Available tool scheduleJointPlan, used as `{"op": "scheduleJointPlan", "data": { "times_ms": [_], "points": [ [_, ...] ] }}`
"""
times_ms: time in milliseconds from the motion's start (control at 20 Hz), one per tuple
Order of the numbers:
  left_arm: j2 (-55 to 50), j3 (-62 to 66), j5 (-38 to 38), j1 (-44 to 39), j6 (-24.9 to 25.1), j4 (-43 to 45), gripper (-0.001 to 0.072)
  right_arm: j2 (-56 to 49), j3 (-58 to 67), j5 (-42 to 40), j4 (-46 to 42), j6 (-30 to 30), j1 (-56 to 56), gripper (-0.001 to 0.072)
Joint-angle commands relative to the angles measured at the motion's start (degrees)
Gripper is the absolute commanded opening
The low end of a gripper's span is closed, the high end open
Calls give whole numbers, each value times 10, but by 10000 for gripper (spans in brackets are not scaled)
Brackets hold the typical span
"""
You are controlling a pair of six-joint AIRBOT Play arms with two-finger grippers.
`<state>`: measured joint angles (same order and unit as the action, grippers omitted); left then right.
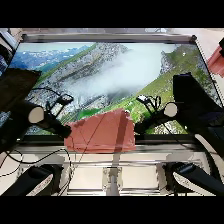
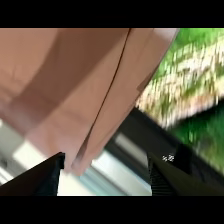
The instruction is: Fold the clothes and pants, and hang the long-sleeved shirts on hangers.
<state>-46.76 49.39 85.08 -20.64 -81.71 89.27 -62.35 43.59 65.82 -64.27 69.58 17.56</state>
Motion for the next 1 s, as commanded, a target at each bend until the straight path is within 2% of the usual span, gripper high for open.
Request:
{"op": "scheduleJointPlan", "data": {
  "times_ms": [0, 100, 250, 350, 700, 950],
  "points": [
    [30, 0, -30, 65, -32, 25, 518, -86, 0, -23, 138, -107, -105, 596],
    [30, -1, -30, 90, -32, 24, 520, -146, 0, 12, 221, -170, -166, 597],
    [30, -1, -31, 102, -32, 24, 525, -196, 0, 28, 238, -210, -184, 600],
    [30, -1, -35, 102, -32, 24, 635, -210, 1, 17, 240, -220, -169, 617],
    [24, -1, -39, 102, -39, 24, 635, -259, 29, -15, 264, -220, -90, 616],
    [24, -1, -39, 102, -39, 24, 635, -304, 83, -24, 268, -184, -21, 613]
  ]
}}
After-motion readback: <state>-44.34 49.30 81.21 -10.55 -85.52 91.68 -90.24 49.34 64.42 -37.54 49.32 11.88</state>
